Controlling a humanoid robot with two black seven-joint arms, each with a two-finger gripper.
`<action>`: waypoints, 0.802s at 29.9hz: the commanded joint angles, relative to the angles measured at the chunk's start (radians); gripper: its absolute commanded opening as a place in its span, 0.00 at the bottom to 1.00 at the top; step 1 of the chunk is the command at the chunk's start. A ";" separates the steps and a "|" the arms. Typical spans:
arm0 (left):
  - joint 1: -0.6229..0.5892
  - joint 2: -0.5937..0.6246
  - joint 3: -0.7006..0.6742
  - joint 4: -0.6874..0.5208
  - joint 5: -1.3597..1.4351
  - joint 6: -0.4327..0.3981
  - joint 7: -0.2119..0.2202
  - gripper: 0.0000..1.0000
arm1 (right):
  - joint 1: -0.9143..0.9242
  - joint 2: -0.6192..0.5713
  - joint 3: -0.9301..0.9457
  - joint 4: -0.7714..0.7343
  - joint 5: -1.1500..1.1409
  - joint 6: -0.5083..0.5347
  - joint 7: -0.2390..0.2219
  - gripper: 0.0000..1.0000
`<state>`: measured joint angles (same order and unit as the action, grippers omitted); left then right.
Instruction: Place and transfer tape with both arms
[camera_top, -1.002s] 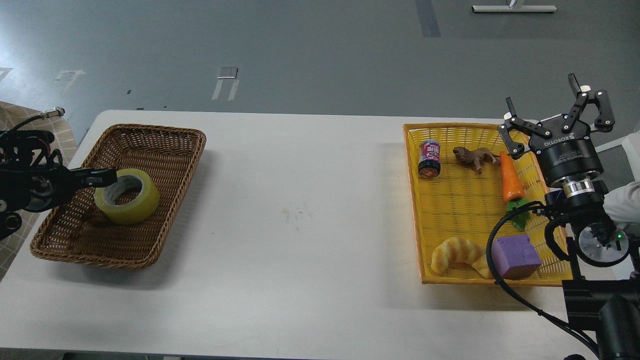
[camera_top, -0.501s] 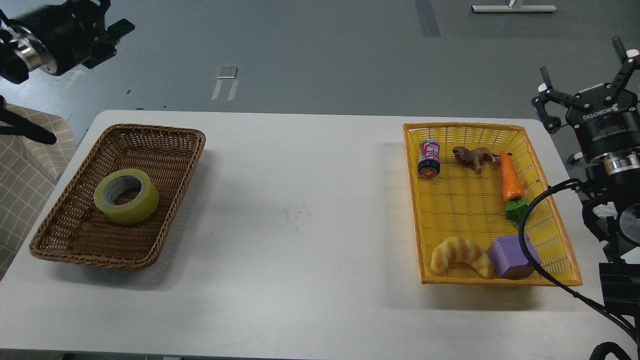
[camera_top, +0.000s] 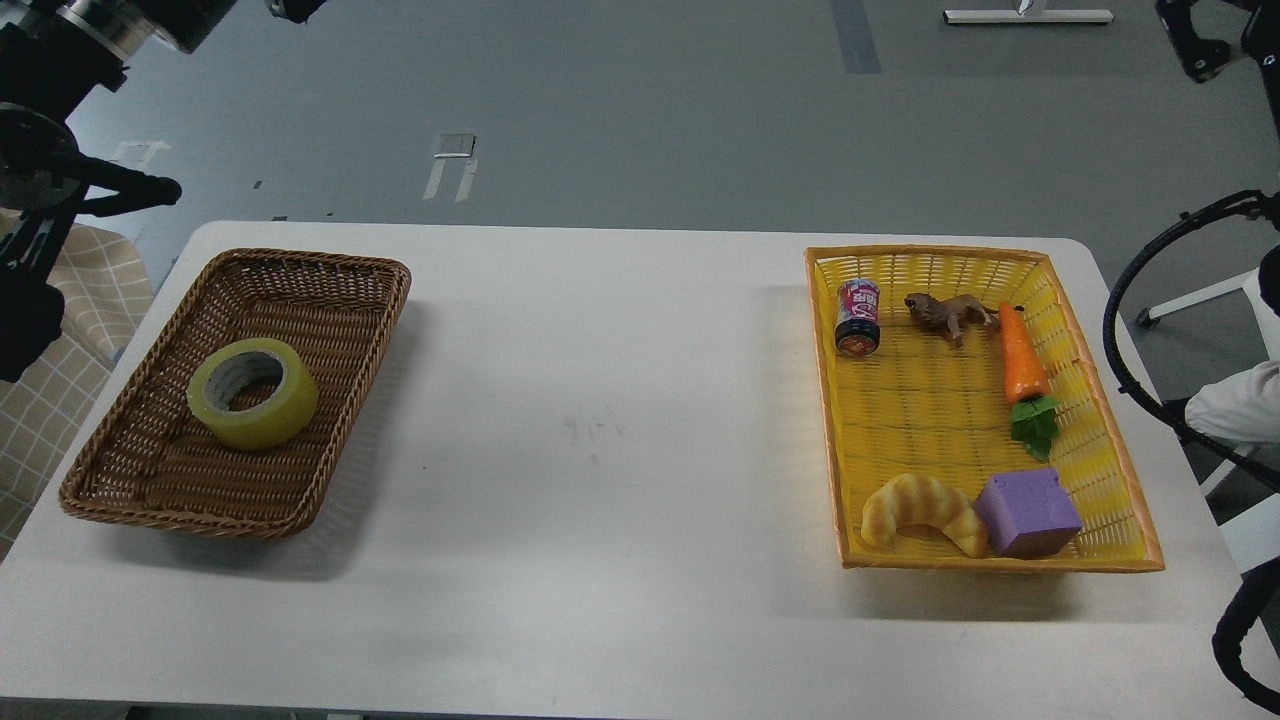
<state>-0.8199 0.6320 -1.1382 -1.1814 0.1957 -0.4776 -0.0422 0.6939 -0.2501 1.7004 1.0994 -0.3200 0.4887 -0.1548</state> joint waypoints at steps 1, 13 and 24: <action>0.039 -0.058 -0.037 0.000 -0.027 -0.011 -0.001 0.98 | 0.022 -0.001 -0.083 0.000 -0.001 0.000 0.000 1.00; 0.160 -0.182 -0.069 -0.003 -0.024 -0.011 0.008 0.98 | 0.045 -0.043 -0.145 -0.012 -0.037 0.000 -0.003 1.00; 0.162 -0.186 -0.060 -0.001 -0.022 -0.011 0.007 0.98 | 0.047 -0.167 -0.258 -0.007 -0.063 0.000 -0.026 1.00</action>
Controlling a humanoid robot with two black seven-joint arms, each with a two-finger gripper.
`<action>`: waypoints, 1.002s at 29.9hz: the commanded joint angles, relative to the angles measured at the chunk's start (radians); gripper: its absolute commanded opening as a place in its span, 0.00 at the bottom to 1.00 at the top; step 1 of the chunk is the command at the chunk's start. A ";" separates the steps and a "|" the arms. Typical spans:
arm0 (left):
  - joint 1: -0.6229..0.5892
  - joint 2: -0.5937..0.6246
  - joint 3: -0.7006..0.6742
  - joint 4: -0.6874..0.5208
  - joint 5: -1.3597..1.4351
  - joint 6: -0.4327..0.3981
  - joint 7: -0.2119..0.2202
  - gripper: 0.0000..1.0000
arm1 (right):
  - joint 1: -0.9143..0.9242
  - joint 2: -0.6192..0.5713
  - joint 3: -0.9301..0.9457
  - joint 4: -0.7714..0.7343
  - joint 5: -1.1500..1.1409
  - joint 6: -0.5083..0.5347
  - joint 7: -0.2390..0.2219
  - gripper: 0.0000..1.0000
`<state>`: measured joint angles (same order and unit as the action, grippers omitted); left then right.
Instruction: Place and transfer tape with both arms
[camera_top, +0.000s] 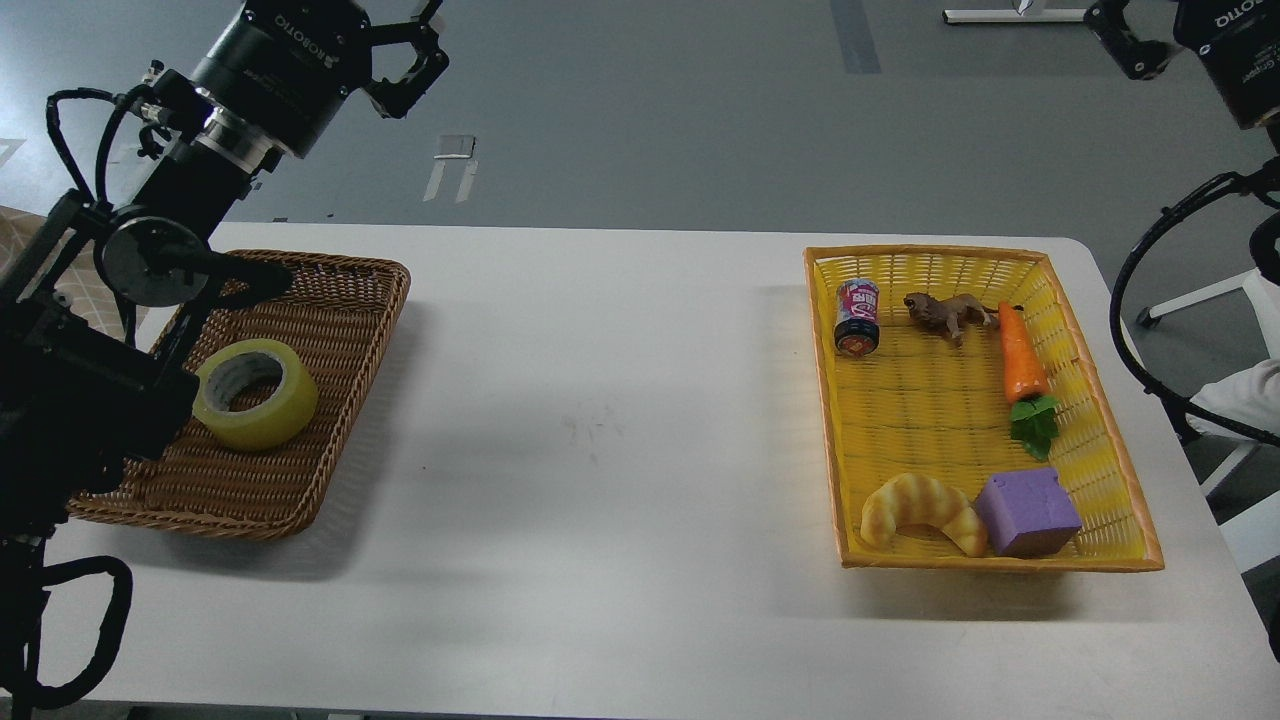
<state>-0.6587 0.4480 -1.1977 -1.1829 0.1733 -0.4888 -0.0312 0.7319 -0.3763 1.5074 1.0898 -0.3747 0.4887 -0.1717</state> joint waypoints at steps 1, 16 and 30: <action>0.001 -0.002 -0.002 0.000 0.000 0.000 -0.006 0.98 | 0.009 -0.045 -0.076 0.007 -0.009 0.000 -0.009 1.00; 0.013 -0.018 -0.002 -0.004 0.002 0.000 -0.006 0.98 | 0.040 -0.108 -0.098 0.015 -0.004 0.000 -0.012 1.00; 0.024 -0.017 -0.003 -0.009 0.002 0.000 -0.007 0.98 | 0.040 -0.156 -0.102 0.031 -0.003 0.000 -0.015 1.00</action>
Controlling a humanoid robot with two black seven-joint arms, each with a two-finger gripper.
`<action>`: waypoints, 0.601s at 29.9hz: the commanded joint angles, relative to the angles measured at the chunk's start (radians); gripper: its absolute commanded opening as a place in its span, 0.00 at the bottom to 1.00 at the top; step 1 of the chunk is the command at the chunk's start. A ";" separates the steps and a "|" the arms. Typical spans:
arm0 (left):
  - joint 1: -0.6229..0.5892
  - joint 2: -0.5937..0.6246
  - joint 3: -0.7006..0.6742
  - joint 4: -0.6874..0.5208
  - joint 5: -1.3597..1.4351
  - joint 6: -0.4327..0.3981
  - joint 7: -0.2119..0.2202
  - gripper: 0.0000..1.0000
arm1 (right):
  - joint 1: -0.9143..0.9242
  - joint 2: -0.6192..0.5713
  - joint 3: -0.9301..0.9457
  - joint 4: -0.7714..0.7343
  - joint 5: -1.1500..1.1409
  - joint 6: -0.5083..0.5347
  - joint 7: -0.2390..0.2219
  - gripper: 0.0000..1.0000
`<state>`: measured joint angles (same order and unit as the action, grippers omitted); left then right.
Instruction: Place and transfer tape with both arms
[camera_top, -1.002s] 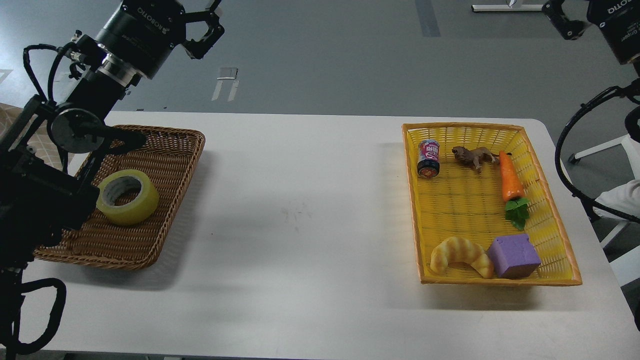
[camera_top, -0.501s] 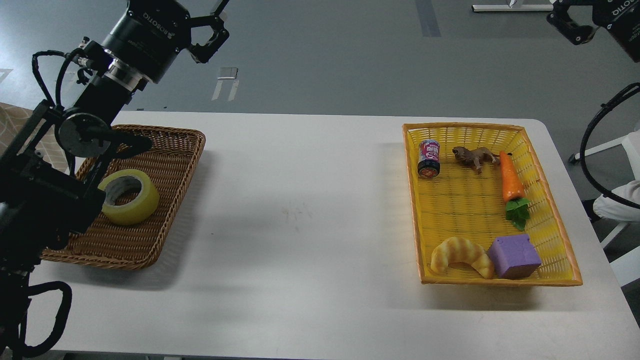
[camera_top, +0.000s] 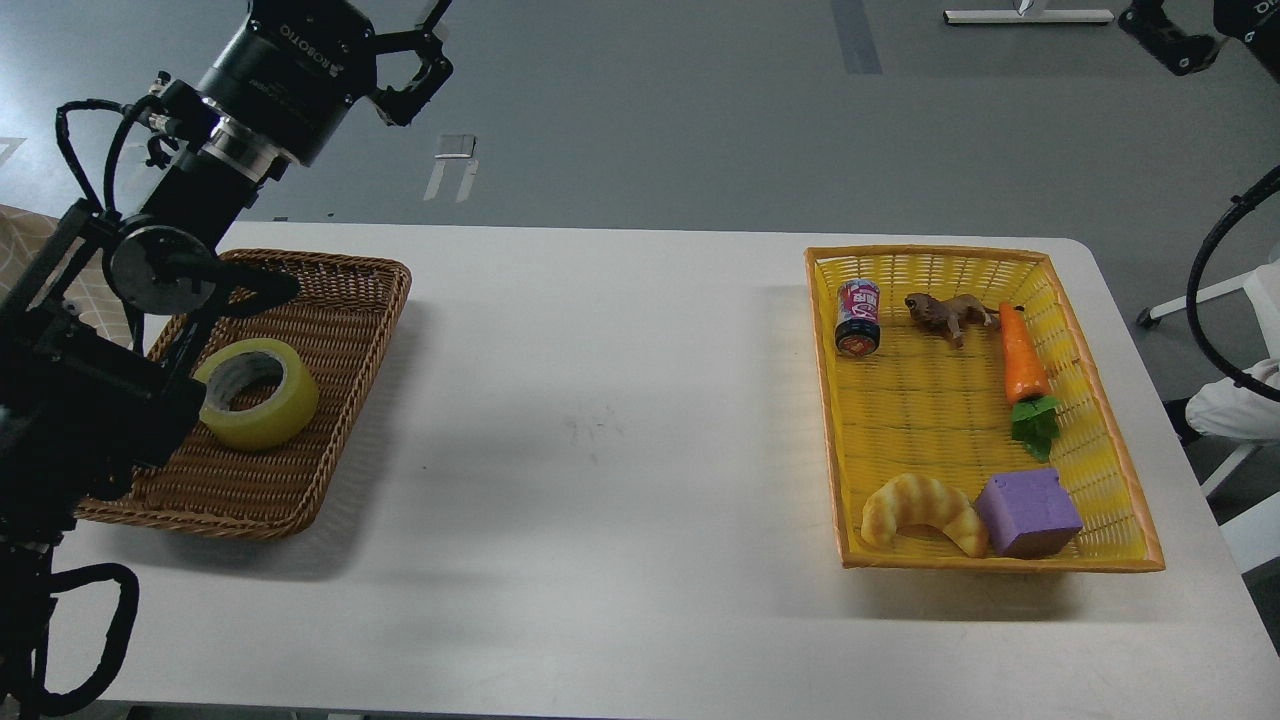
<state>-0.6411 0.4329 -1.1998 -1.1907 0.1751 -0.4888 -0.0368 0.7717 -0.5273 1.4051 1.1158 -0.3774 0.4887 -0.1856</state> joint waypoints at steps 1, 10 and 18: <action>0.006 0.000 -0.001 -0.001 0.000 0.000 0.000 0.98 | 0.000 -0.005 0.000 0.007 0.000 0.000 -0.002 1.00; 0.009 0.004 -0.004 -0.001 0.000 0.000 -0.002 0.98 | 0.007 -0.022 -0.032 0.033 0.000 0.000 -0.080 1.00; 0.014 0.007 -0.012 -0.001 0.000 0.000 -0.003 0.98 | 0.173 -0.115 -0.237 0.064 0.002 0.000 -0.100 1.00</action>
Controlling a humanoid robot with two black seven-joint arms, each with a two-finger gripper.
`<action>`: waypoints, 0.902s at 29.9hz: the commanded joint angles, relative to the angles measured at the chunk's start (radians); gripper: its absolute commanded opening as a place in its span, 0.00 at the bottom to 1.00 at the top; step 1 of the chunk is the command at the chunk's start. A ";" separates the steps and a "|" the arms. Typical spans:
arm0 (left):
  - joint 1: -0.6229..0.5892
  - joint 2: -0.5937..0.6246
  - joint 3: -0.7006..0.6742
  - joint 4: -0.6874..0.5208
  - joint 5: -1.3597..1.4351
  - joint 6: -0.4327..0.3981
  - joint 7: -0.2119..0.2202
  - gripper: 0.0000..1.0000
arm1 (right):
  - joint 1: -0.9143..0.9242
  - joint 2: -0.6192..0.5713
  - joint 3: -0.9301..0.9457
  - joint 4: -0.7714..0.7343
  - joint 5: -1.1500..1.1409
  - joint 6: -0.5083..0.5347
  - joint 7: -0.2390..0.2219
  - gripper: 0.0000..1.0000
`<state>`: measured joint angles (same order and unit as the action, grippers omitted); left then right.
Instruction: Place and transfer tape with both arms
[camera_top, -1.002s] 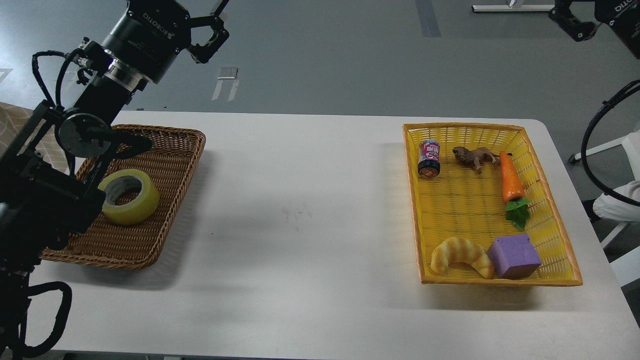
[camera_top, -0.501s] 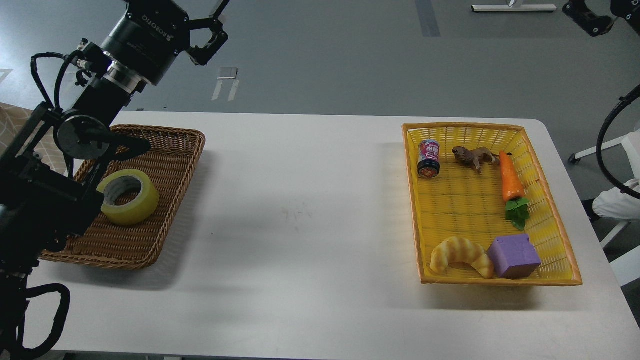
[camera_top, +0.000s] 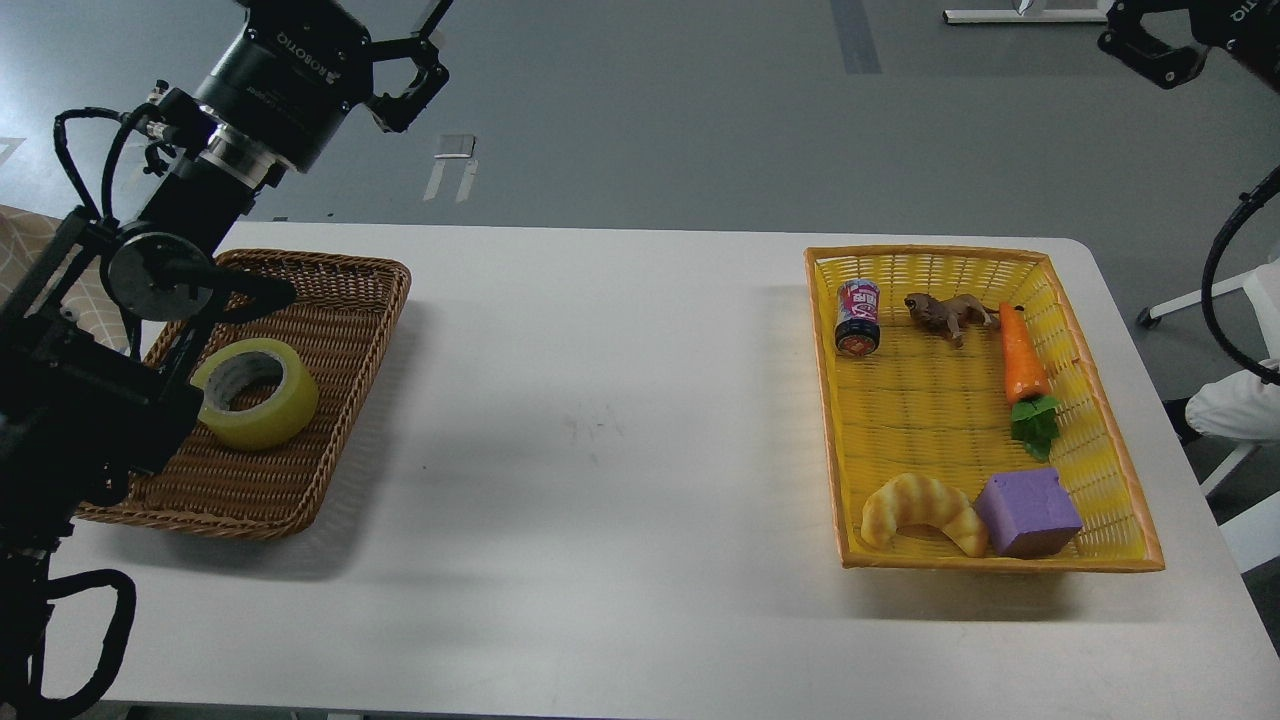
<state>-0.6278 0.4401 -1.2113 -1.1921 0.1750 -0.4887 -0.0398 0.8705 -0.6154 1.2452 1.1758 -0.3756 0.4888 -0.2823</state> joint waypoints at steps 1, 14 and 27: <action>0.000 0.002 -0.001 0.000 0.000 0.000 0.000 0.98 | 0.093 -0.027 -0.095 0.002 0.000 0.000 -0.003 1.00; -0.001 0.025 -0.004 -0.004 0.001 0.000 -0.002 0.98 | 0.312 0.166 -0.486 -0.215 -0.009 0.000 0.000 1.00; -0.001 0.034 -0.007 -0.015 0.000 0.000 -0.002 0.98 | 0.286 0.309 -0.486 -0.357 -0.012 0.000 0.009 1.00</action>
<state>-0.6302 0.4722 -1.2179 -1.2057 0.1752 -0.4886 -0.0414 1.1641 -0.3295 0.7583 0.8478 -0.3873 0.4888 -0.2729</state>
